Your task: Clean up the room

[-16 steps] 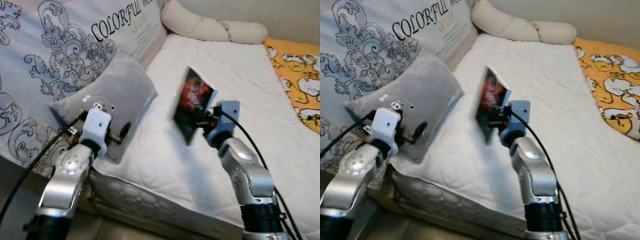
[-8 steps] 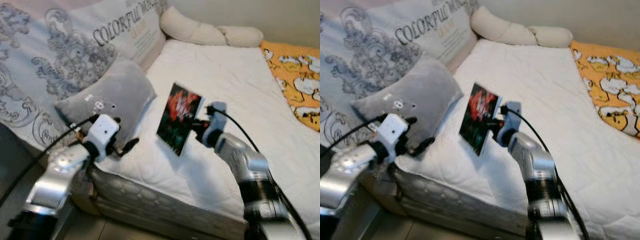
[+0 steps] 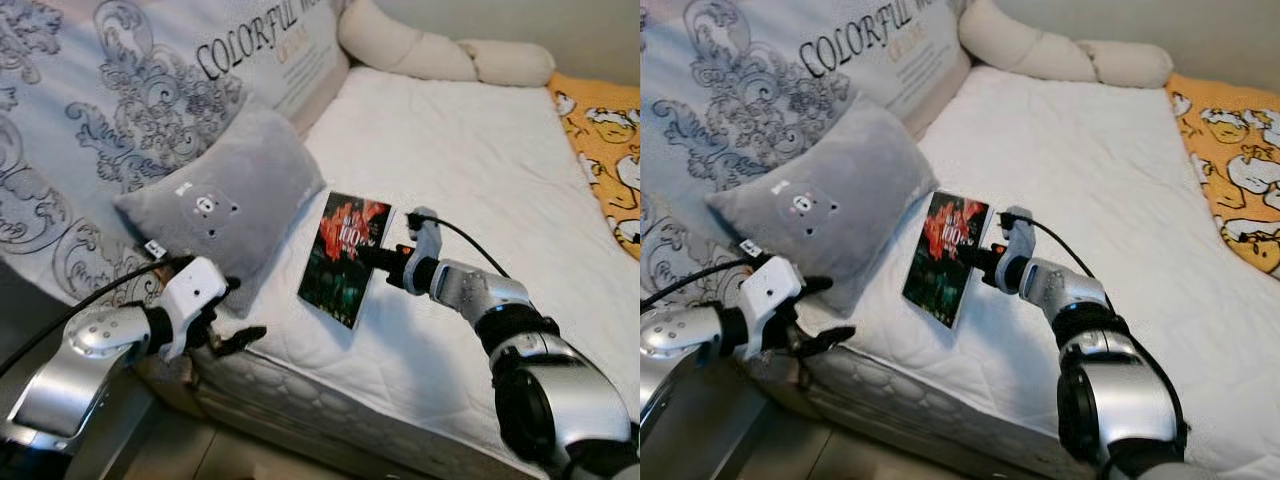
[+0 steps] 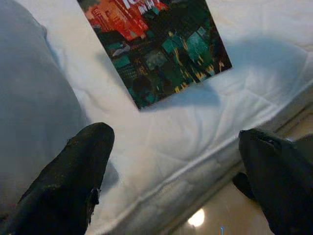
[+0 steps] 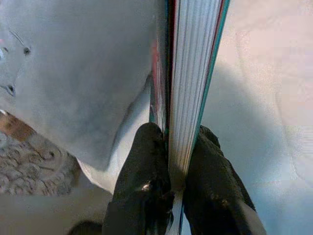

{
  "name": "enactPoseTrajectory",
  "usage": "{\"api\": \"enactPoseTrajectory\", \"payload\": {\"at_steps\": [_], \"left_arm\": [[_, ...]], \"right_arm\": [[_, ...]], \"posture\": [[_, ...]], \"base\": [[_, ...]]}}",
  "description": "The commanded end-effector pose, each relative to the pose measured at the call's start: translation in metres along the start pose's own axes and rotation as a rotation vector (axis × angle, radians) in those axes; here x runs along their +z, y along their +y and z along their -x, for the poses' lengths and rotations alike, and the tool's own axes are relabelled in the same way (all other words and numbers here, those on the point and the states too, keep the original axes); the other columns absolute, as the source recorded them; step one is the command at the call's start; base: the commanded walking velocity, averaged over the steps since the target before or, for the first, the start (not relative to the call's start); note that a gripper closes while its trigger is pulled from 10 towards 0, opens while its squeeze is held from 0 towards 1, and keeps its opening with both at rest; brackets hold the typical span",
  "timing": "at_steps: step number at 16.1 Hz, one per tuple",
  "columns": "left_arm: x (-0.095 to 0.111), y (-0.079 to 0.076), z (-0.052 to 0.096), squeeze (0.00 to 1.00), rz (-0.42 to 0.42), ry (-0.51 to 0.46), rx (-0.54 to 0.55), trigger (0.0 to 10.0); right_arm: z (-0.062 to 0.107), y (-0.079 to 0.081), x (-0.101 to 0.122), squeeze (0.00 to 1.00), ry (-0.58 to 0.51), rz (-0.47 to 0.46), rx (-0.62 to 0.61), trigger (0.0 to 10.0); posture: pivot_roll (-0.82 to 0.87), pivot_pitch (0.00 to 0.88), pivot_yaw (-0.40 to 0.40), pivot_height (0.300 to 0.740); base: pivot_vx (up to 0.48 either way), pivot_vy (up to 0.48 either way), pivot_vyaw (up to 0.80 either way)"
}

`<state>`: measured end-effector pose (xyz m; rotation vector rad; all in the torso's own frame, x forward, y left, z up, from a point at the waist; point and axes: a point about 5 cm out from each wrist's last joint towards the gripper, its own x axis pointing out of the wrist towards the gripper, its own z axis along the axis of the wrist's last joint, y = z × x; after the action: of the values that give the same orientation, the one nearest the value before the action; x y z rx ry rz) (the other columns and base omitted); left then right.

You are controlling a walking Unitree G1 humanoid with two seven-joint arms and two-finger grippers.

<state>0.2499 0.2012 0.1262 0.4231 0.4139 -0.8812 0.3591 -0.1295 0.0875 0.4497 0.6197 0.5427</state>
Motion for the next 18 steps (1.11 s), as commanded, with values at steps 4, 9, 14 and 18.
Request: {"api": "enactPoseTrajectory", "payload": {"at_steps": [4,9,14,18], "left_arm": [[0.002,-0.004,0.007,0.0,-0.004,0.021,-0.012,10.0],[0.001,-0.019,0.013,0.0,0.008,0.043,-0.063,10.0],[0.004,-0.023,0.013,0.0,0.014,0.036,-0.062,10.0],[0.005,-0.022,0.011,0.0,0.011,0.033,-0.058,10.0]], "right_arm": [[-0.004,0.002,0.013,0.0,-0.013,0.216,-0.08,10.0],[-0.014,0.008,0.005,0.72,0.022,0.428,-0.16,10.0],[-0.01,-0.003,0.008,1.0,-0.031,0.542,-0.33,10.0],[-0.003,-0.006,0.029,1.0,-0.118,0.638,-0.419,10.0]], "posture": [[0.1,0.0,-0.017,0.74],[0.12,0.0,-0.025,0.74],[0.11,0.0,-0.018,0.74],[0.1,0.0,-0.01,0.74]], "base": [[0.0,0.0,0.0],[0.0,0.0,0.0],[0.0,0.0,0.0],[0.0,0.0,0.0]]}}
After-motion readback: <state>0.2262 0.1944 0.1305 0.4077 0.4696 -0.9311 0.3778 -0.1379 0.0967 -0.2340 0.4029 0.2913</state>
